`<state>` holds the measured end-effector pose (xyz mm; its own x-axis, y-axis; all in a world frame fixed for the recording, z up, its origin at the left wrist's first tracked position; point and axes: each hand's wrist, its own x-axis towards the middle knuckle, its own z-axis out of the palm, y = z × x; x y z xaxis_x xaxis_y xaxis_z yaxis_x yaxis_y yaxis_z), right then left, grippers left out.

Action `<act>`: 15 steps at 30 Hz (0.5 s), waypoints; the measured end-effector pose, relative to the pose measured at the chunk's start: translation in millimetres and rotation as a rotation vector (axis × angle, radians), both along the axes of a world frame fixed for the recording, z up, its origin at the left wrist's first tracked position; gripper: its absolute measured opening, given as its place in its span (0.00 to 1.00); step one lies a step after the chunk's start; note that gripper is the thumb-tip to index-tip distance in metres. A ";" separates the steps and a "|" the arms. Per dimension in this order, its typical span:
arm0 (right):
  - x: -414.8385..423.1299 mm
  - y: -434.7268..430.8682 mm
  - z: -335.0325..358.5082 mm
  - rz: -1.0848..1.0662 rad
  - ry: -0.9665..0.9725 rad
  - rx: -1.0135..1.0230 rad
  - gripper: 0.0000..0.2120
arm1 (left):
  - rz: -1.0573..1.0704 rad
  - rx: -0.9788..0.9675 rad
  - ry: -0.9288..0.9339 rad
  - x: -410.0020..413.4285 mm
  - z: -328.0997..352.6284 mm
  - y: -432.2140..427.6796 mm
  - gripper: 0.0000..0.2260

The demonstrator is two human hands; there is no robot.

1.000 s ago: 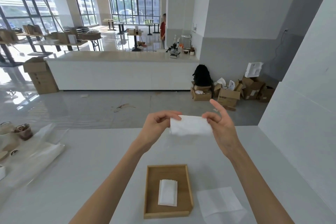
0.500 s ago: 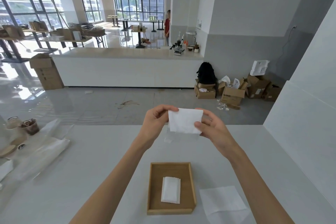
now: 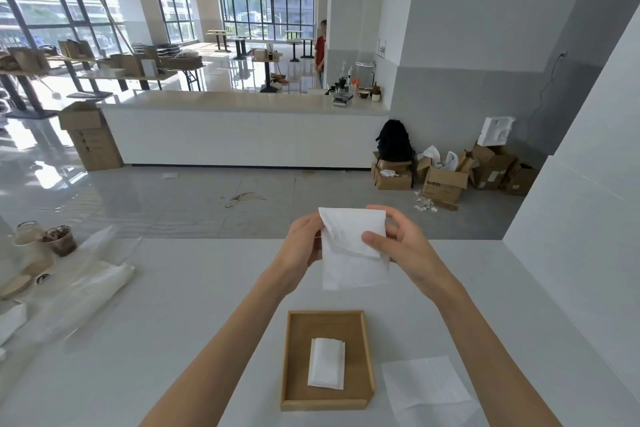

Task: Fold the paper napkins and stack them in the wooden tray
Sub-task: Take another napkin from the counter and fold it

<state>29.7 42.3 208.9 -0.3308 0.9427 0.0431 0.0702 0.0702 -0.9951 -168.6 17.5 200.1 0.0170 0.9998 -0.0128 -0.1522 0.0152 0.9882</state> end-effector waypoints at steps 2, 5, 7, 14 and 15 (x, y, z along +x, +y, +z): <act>0.1 -1.7 0.2 -0.021 0.019 -0.002 0.20 | -0.018 -0.021 0.004 1.1 0.9 -0.4 0.18; 0.0 -5.0 1.8 -0.059 0.022 0.000 0.17 | -0.063 -0.036 -0.023 1.6 2.2 -3.3 0.19; -0.2 -6.2 1.4 -0.085 0.004 -0.004 0.16 | -0.090 -0.026 -0.053 0.5 2.4 -6.4 0.18; 1.6 -12.0 -2.9 0.085 -0.033 -0.051 0.43 | -0.046 -0.029 -0.129 -6.1 -0.8 -11.1 0.14; -0.2 -12.8 -4.7 0.106 -0.046 -0.020 0.48 | -0.046 -0.027 -0.131 -6.9 -0.3 -11.4 0.15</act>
<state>29.4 29.5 204.2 -0.4300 0.9028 0.0074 0.1094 0.0603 -0.9922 -175.5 6.1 199.8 0.0663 0.9972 -0.0340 -0.2781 0.0511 0.9592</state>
